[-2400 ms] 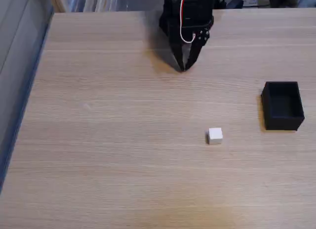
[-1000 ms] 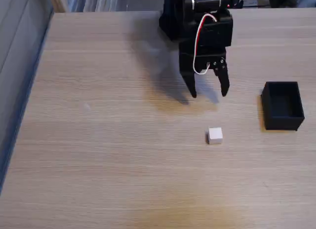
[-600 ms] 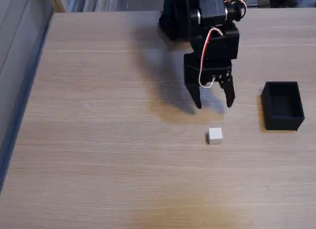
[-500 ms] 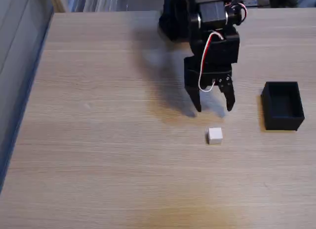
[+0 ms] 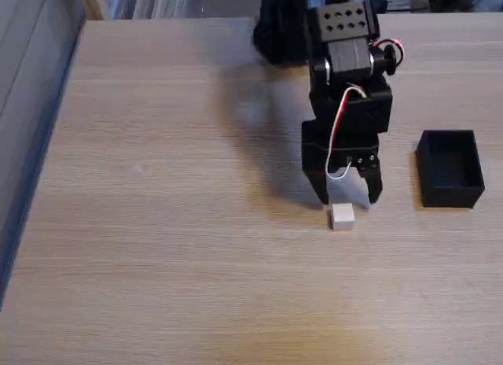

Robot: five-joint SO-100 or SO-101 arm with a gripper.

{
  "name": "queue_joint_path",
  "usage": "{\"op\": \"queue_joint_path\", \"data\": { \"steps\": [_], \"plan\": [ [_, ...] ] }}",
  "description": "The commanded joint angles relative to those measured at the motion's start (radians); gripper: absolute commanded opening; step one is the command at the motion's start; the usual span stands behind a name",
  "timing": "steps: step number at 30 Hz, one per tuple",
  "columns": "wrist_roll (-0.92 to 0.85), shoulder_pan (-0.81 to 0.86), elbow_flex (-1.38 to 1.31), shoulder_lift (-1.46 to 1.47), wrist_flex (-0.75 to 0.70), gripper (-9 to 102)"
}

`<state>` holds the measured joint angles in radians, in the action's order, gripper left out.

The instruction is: Pick a white block and place it in the black box.

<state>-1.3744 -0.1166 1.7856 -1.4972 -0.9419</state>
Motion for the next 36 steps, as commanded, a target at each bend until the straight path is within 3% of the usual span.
{"op": "queue_joint_path", "data": {
  "steps": [1,36],
  "plan": [
    [-0.005,0.015,-0.063,0.021,0.003,30],
    [-0.025,0.011,-0.227,0.158,-0.074,20]
  ]
}}
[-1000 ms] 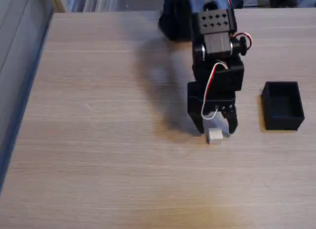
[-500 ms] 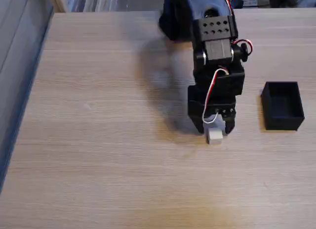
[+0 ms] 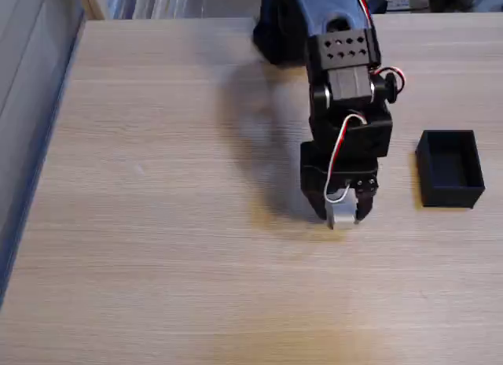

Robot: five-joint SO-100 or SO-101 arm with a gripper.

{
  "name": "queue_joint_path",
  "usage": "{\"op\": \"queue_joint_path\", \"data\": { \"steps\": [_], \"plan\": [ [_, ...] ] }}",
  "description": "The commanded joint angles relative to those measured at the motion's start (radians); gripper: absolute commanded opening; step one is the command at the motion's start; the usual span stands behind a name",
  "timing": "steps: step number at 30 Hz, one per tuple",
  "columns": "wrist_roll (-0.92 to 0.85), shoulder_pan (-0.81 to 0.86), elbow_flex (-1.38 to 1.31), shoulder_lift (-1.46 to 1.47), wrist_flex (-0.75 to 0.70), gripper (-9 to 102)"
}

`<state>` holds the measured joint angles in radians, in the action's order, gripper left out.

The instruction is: Pick a white block and place it in the black box.

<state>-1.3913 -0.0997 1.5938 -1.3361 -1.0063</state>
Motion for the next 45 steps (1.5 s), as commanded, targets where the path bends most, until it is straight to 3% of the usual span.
{"op": "queue_joint_path", "data": {
  "steps": [1,15,22,34,45],
  "plan": [
    [-0.012,-0.006,-0.037,-0.002,-0.011,19],
    [-0.049,-0.011,-0.060,0.015,-0.061,1],
    [-0.100,0.012,-0.006,-0.064,-0.058,0],
    [-0.225,0.015,0.416,-0.629,-0.124,0],
    [-0.212,-0.221,0.660,-1.200,-0.322,0]
  ]
}}
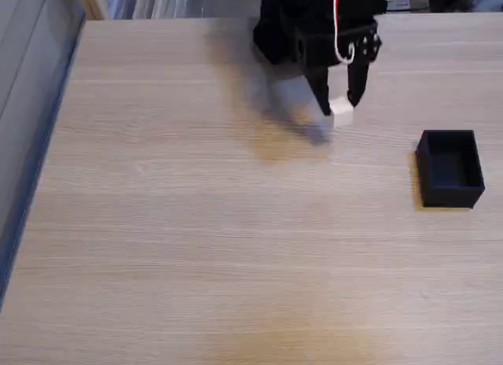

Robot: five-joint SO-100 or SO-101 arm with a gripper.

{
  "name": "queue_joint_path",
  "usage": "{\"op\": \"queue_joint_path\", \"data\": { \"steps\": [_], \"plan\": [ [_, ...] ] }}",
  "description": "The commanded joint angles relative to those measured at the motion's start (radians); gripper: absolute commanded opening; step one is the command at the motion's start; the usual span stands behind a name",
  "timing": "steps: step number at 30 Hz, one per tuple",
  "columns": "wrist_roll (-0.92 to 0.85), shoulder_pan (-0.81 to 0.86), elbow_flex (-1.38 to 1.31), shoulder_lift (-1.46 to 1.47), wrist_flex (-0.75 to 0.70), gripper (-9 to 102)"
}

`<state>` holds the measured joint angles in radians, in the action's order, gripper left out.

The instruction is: Pick a white block and place it in the black box.

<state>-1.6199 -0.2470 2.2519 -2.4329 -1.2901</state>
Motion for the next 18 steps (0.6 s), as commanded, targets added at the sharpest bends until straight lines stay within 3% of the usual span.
{"op": "queue_joint_path", "data": {
  "steps": [1,7,18],
  "plan": [
    [0.028,-0.107,-0.006,-0.118,-0.048,0],
    [0.043,-0.264,-0.097,-0.055,-0.014,0],
    [0.094,-0.353,-0.408,0.348,0.130,0]
  ]
}}
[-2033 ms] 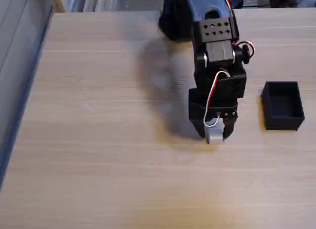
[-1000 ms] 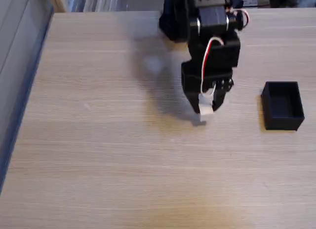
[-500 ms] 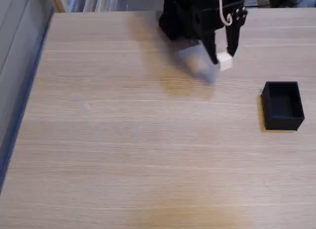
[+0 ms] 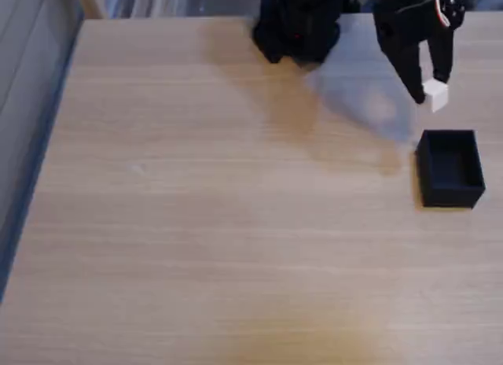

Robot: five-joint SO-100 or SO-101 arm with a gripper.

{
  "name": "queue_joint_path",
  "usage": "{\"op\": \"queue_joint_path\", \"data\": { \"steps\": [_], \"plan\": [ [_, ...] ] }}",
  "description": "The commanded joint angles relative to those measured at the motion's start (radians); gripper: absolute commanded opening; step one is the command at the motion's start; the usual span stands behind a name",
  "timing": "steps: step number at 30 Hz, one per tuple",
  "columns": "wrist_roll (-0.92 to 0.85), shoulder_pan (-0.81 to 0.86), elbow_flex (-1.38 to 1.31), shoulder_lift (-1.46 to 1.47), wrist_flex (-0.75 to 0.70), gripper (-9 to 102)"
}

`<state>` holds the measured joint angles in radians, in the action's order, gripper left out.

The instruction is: Pick a white block and place it in the black box.

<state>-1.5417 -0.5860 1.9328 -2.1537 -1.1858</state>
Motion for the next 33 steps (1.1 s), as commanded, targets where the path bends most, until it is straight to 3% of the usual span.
{"op": "queue_joint_path", "data": {
  "steps": [1,13,20,26,28,33],
  "plan": [
    [0.023,-0.020,-0.112,0.100,0.031,0],
    [0.081,-0.075,-0.291,0.342,0.046,3],
    [0.106,-0.057,-0.299,0.360,0.081,18],
    [0.089,-0.043,-0.307,0.351,0.069,14],
    [0.087,-0.037,-0.298,0.327,0.054,1],
    [0.091,0.006,-0.186,0.190,0.044,0]
  ]
}}
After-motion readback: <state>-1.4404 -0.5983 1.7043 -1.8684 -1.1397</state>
